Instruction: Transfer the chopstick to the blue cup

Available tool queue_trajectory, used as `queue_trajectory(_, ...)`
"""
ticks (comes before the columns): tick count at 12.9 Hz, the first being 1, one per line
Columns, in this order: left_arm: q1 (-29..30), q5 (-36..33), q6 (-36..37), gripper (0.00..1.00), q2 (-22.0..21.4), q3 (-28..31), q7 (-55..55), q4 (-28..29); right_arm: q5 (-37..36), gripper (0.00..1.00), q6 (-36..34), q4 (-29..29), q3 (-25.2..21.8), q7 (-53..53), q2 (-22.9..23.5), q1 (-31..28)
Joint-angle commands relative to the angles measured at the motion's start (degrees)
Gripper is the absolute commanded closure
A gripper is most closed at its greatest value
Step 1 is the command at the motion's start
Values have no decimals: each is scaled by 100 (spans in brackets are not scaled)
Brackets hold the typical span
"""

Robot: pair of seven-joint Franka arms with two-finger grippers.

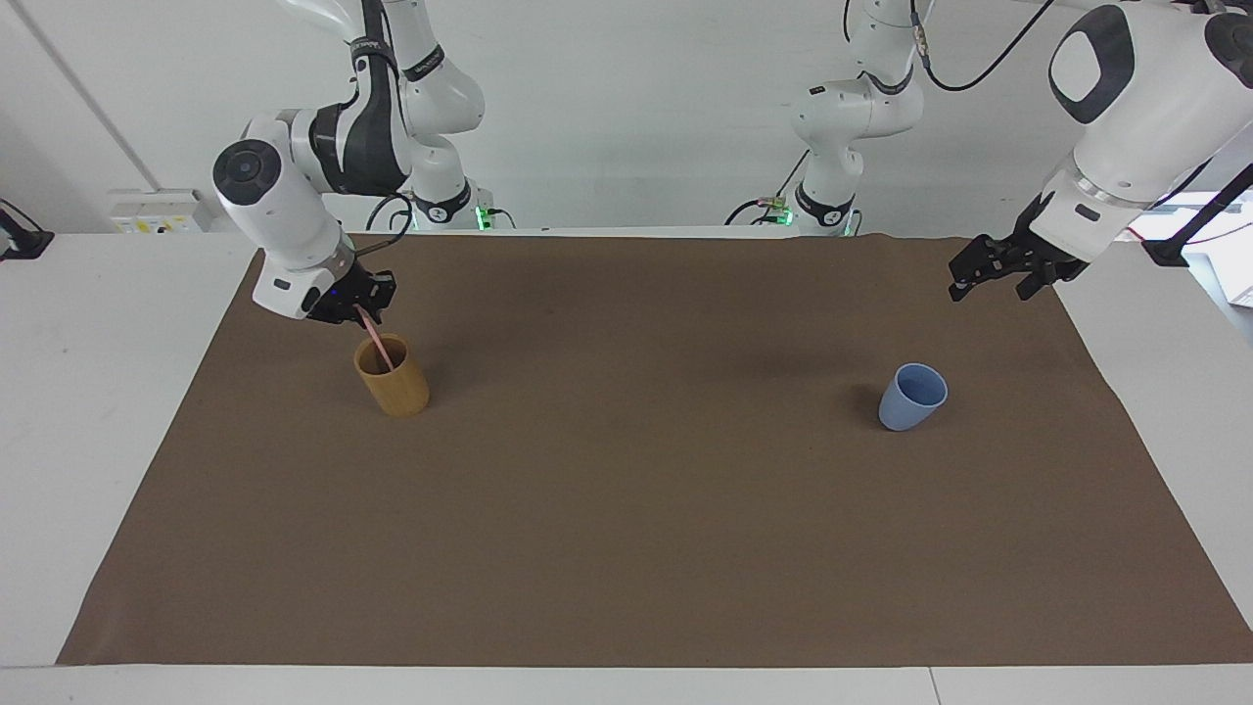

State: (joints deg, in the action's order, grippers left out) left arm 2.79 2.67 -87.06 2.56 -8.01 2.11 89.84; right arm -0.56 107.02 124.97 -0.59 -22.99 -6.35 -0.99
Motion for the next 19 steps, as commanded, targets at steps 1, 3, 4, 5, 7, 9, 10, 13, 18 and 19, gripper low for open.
queue_trajectory(1,72,-12,75,0,-54,-34,-106,24,100,95,117,80,24,-100,-77,-68)
queue_trajectory(3,72,-3,75,0,-63,-34,-106,24,100,97,100,19,24,-109,-59,-68)
queue_trajectory(4,72,-12,75,0,-63,-34,-97,24,100,99,21,-60,15,-109,-42,-68)
queue_trajectory(5,72,-12,75,0,-63,-34,-97,24,100,100,-136,-208,15,-109,11,-68)
queue_trajectory(7,72,-64,49,0,-115,-25,-45,24,91,100,-749,-778,15,-109,125,-76)
queue_trajectory(9,107,-214,-1101,0,-516,-34,70,1167,82,100,-1295,-1333,6,-109,143,-68)
queue_trajectory(10,159,-214,-2207,0,-946,-34,114,2359,82,100,-1541,-1587,15,-109,126,-68)
queue_trajectory(13,406,-223,-3596,0,-777,-34,341,3495,73,100,-2166,-2317,41,-109,126,11)
queue_trajectory(18,468,-240,-4722,64,-300,-42,578,3944,91,100,-2668,-2925,120,-109,134,108)
queue_trajectory(19,381,-240,-4767,97,-213,-43,710,3936,82,100,-2799,-3100,216,-100,134,108)
